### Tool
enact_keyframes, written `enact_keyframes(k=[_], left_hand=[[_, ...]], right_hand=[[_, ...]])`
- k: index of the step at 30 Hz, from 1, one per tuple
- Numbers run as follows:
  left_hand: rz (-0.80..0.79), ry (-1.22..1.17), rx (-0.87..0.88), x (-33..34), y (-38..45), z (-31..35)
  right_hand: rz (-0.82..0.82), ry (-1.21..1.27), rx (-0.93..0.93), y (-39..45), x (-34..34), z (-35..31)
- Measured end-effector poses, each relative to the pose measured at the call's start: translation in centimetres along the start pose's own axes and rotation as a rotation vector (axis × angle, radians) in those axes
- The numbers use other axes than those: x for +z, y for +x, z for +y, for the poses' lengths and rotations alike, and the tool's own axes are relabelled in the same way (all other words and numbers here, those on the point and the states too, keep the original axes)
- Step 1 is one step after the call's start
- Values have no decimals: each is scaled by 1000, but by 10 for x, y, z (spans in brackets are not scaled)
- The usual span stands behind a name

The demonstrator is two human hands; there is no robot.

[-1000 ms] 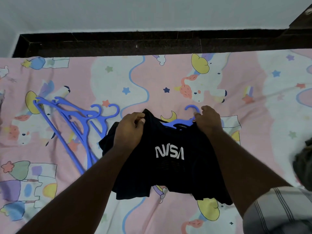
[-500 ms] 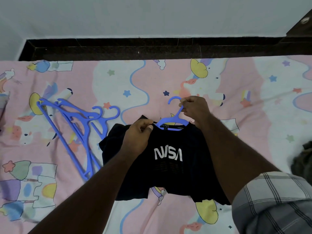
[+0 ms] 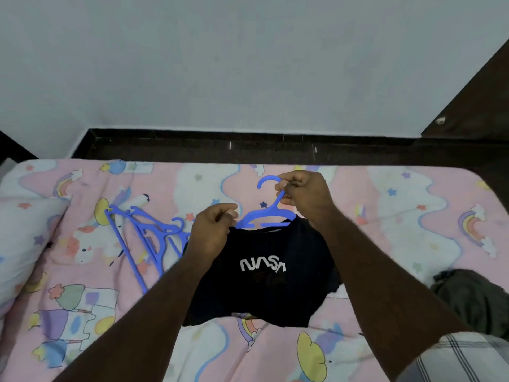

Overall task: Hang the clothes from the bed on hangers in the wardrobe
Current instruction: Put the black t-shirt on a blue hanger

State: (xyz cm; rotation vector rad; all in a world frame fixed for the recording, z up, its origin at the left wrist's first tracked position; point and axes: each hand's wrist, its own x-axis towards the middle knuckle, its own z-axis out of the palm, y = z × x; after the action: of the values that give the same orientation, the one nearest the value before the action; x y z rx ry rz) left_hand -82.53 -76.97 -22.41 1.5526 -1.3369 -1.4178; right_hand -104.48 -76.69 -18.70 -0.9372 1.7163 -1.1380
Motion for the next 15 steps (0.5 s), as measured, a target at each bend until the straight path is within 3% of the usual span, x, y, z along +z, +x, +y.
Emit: enact_keyframes(k=[10, 15], left_hand=[[18, -190, 353, -54, -89, 205], [20, -145, 521, -90, -142, 288]], right_hand=[[-32, 120, -335, -103, -34, -194], [-12, 79, -491, -165, -43, -263]])
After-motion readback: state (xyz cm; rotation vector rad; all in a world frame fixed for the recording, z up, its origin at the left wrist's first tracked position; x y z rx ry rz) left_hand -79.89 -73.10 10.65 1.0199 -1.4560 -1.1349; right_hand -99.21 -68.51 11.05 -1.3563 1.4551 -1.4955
